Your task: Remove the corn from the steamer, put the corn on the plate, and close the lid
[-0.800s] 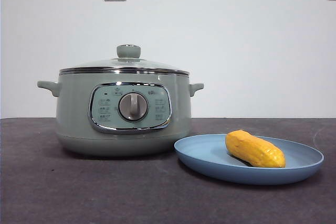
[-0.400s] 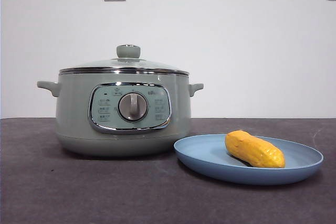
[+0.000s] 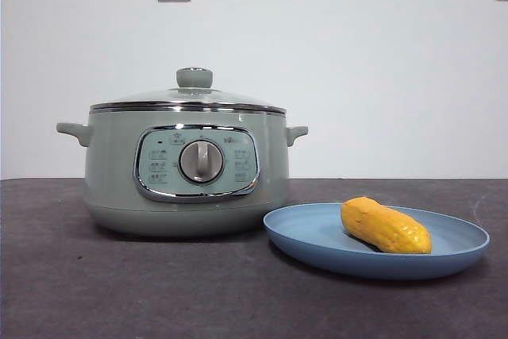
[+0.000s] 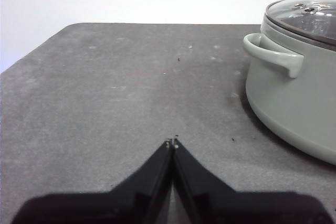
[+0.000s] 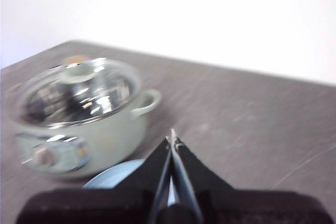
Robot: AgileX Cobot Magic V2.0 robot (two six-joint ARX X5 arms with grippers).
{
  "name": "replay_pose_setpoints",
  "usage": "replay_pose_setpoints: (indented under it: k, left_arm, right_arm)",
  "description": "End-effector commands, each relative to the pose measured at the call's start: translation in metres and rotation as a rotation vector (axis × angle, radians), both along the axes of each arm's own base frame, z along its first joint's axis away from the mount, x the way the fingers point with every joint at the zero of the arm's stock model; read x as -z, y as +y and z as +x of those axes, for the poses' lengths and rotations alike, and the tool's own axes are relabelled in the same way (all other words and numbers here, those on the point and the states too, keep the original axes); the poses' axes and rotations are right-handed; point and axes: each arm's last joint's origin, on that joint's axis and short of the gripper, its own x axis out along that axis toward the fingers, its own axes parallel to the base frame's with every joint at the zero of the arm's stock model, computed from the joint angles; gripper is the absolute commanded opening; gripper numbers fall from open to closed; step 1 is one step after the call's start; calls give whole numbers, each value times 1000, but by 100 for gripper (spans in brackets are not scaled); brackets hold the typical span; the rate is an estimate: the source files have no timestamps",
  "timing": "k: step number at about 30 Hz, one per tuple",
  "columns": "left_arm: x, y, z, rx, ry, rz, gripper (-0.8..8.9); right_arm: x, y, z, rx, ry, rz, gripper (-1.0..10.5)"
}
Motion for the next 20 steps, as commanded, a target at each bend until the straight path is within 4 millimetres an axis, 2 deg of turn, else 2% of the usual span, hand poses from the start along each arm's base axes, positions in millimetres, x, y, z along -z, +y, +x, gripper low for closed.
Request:
replay_pose_setpoints:
  k: [1,7,11,16,20]
  left_arm:
    - [4,0,1,-7,5,-6,-3]
    - [4,0,1,-7,5,-6,-3]
    - [4,0,1,-7,5,-6,-3]
    - [4,0,1,-7,5,-6,-3]
    - [4,0,1,-7,5,-6,-3]
  right_arm:
    - [33,-2,3,37,-75,45,-1]
    - [91,-8,6,219,-92,107,-1]
    - [119,-9,7,285,-55,137,-1]
    - [142,-9,9,282,-12,155,-1]
    - [150,-9,8,285,63,127,-1]
